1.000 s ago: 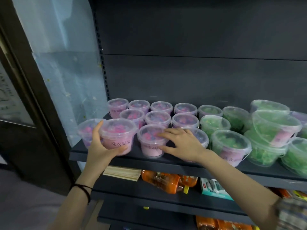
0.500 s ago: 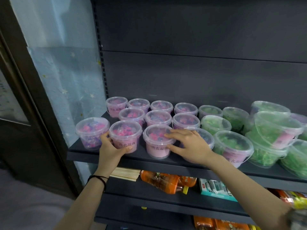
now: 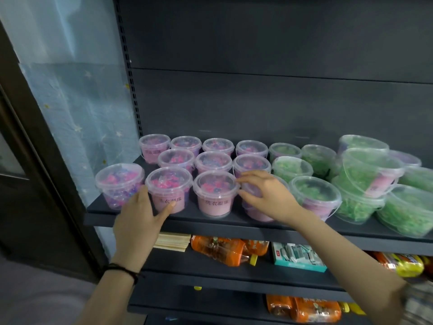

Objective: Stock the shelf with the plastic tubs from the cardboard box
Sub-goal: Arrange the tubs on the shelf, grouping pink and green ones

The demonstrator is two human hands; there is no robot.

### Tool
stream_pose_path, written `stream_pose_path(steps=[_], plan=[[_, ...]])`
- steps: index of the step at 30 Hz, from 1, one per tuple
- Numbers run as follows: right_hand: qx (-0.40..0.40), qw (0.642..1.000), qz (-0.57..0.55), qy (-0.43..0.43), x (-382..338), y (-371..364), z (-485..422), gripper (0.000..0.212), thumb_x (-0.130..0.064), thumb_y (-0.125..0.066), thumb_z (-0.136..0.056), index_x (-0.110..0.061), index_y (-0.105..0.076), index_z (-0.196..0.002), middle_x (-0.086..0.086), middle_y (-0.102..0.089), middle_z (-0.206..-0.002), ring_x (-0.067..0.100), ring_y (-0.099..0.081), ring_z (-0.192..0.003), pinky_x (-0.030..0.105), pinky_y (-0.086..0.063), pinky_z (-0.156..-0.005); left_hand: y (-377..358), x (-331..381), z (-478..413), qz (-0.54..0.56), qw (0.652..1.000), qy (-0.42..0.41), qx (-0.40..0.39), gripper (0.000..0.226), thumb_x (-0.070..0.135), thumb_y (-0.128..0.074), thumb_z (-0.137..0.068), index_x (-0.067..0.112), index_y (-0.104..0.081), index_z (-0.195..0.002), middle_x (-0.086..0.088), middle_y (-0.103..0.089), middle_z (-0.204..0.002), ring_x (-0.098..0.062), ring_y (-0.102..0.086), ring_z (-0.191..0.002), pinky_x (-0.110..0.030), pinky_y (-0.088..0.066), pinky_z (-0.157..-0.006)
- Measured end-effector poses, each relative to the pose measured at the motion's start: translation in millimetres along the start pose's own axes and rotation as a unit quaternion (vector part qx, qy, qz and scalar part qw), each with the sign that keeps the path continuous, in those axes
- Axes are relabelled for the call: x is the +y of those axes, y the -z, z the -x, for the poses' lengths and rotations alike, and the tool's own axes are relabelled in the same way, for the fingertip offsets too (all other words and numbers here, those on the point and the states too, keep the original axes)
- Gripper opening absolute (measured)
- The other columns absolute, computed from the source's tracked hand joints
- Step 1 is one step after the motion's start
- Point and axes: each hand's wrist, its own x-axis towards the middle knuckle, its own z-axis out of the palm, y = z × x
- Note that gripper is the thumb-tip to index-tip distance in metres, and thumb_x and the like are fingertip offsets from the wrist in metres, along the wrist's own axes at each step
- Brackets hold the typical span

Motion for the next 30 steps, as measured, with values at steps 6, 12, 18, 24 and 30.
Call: stream_pose_path(steps=[6, 12, 18, 24, 30], plan=[[0.008, 0.995, 0.073, -0.064, 27.5, 32.4, 24.0, 0.03, -0.036, -0.065, -0.088, -0.016, -0.07, -0.108, 0.003, -0.065, -0.112, 0.022, -0.055, -0.108, 0.034, -0.045, -0.089, -9.4, 83.4, 5.4, 0.041, 0.966, -0.255, 0.013, 0.048, 0.043, -0.057, -0.088, 0.01, -0.061, -0.123, -0.005, -0.061, -0.123, -0.02, -0.055, -0.116, -0.037, -0.046, -0.097], [-0.028, 0.994, 0.096, -0.033, 45.0, 46.4, 47.4, 0.032, -0.038, -0.058, -0.092, -0.014, -0.068, -0.11, 0.003, -0.067, -0.108, 0.021, -0.059, -0.104, 0.038, -0.045, -0.09, -60.1, 152.7, -0.6, 0.064, 0.946, -0.303, -0.096, 0.044, 0.047, -0.053, -0.091, 0.024, -0.058, -0.128, 0.007, -0.058, -0.128, -0.012, -0.05, -0.121, -0.036, -0.041, -0.099], [0.0, 1.0, -0.02, 0.011, 59.9, 74.4, 62.2, 0.03, -0.022, -0.064, -0.091, -0.013, -0.066, -0.119, 0.0, -0.066, -0.12, 0.012, -0.056, -0.115, 0.025, -0.04, -0.102, -76.5, 165.8, -7.2, 0.028, 0.965, -0.249, -0.079, 0.035, 0.056, -0.054, -0.085, 0.022, -0.062, -0.086, 0.008, -0.059, -0.089, -0.013, -0.055, -0.086, -0.034, -0.047, -0.074], [0.204, 0.973, -0.105, -0.018, 95.3, 153.6, 74.9, 0.019, -0.011, -0.065, -0.089, -0.014, -0.071, -0.107, -0.002, -0.07, -0.105, 0.001, -0.061, -0.092, 0.015, -0.046, -0.08, -92.9, 196.1, -19.5, -0.026, 0.978, -0.196, -0.06, 0.048, 0.068, -0.06, -0.074, 0.022, -0.061, -0.088, -0.002, -0.064, -0.094, -0.024, -0.059, -0.091, -0.035, -0.045, -0.076], [0.261, 0.949, -0.056, -0.165, 219.2, 240.4, 71.3, 0.018, -0.02, -0.064, -0.088, -0.021, -0.067, -0.106, -0.001, -0.068, -0.109, 0.004, -0.059, -0.092, 0.019, -0.045, -0.086, -114.0, 231.9, -22.7, -0.084, 0.982, -0.14, -0.091, 0.046, 0.057, -0.057, -0.084, 0.022, -0.061, -0.112, -0.005, -0.061, -0.119, -0.025, -0.055, -0.108, -0.038, -0.043, -0.086]])
